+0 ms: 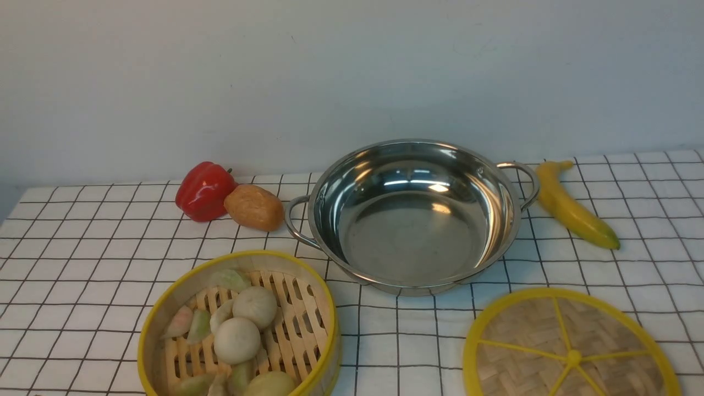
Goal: Place the steamer in the pot on the white tablecloth, and put the lid on the steamer.
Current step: 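Grasp the rim of the steamer basket holding the buns with the left gripper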
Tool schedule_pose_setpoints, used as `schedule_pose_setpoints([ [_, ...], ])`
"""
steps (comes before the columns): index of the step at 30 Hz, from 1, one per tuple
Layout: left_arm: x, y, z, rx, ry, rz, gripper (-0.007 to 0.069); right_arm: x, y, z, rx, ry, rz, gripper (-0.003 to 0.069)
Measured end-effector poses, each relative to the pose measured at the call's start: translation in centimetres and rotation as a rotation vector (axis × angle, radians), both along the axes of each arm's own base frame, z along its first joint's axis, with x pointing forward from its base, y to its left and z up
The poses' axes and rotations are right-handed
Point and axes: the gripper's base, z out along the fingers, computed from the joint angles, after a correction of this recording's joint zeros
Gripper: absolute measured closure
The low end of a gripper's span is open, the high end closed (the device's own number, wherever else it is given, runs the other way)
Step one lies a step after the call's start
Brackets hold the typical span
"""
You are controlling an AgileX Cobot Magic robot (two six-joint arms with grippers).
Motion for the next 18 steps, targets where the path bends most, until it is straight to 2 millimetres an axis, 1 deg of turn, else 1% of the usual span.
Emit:
schedule_pose_setpoints([
  [3,0.0,0.0,0.0,0.0,0.0,0.0,0.0382,0.0,0.0,0.0,0.0,0.0,0.0,0.0417],
  [6,0.0,0.01,0.0,0.004,0.0,0.0,0.0382,0.0,-0.08,0.01,-0.043,0.0,-0.003,0.0417],
  [10,-0.01,0.11,0.01,0.056,0.005,-0.001,0.0382,0.0,-0.14,0.01,-0.075,-0.001,-0.006,0.0417],
  [12,-0.01,0.11,0.01,0.055,0.005,-0.001,0.0382,0.0,-0.15,0.01,-0.076,-0.001,-0.006,0.0417],
  [14,0.0,0.04,0.0,0.015,0.001,0.001,0.0382,0.0,-0.15,0.01,-0.078,-0.001,-0.006,0.0417],
  [18,0.02,-0.28,0.0,-0.144,-0.013,0.005,0.0382,0.0,-0.13,0.01,-0.065,-0.001,-0.006,0.0416],
])
